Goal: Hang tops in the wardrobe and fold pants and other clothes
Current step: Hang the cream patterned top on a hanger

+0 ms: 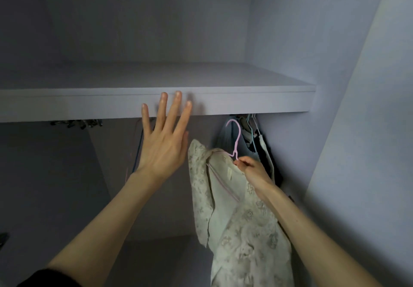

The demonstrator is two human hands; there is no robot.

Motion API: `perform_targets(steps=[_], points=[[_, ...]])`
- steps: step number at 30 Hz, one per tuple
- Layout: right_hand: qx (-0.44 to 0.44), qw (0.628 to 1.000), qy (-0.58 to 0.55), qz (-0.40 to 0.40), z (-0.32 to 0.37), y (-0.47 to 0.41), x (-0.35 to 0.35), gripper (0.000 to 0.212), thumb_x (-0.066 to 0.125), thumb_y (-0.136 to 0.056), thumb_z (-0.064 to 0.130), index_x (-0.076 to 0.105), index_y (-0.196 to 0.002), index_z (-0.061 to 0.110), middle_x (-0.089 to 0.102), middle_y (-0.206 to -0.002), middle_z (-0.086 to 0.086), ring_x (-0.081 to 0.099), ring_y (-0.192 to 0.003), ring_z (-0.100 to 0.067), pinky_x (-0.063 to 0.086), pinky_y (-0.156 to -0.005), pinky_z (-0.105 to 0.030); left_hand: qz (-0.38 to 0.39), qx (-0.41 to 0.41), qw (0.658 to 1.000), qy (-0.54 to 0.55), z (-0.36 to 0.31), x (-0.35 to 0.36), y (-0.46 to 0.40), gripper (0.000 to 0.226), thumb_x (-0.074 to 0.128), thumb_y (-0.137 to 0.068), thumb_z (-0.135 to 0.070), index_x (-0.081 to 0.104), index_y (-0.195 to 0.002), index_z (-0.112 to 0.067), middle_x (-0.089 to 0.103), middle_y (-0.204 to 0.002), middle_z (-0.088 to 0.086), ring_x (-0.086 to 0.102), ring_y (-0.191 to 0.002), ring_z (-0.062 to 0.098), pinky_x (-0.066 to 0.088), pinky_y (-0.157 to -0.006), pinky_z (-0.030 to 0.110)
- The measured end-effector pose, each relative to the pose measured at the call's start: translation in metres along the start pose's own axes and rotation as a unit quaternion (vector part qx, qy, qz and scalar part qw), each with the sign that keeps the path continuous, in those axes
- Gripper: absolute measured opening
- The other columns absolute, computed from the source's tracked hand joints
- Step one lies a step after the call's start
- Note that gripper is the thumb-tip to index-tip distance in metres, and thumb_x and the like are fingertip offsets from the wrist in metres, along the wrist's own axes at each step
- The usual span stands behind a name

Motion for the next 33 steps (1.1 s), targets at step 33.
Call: perform_targets(steps=[33], points=[[0.073,0.982,-0.127,-0.121,0.039,-0.178,0.001,0.041,0.049,-0.097,0.012,0.043,-0.135,0.0,0.047,-0.139,-0.016,0.048,-0.125,-0.028,0.042,-0.049,-0.005,0.007,-0.012,0.988,-0.155,0.022,0.03,-0.022,0.11,0.078,-0.064,-0.027,0.006,-0.147,-0.019,0.01,-0.153,0.011,-0.002,-0.141,0.035,0.001,-0.099,0.072]])
Point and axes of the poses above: each hand's wrist, its own y-axis away from the middle knuckle, its own x-axis out of the palm, z = x × y, the point moved 1 cm from there along -y, towards the middle knuckle
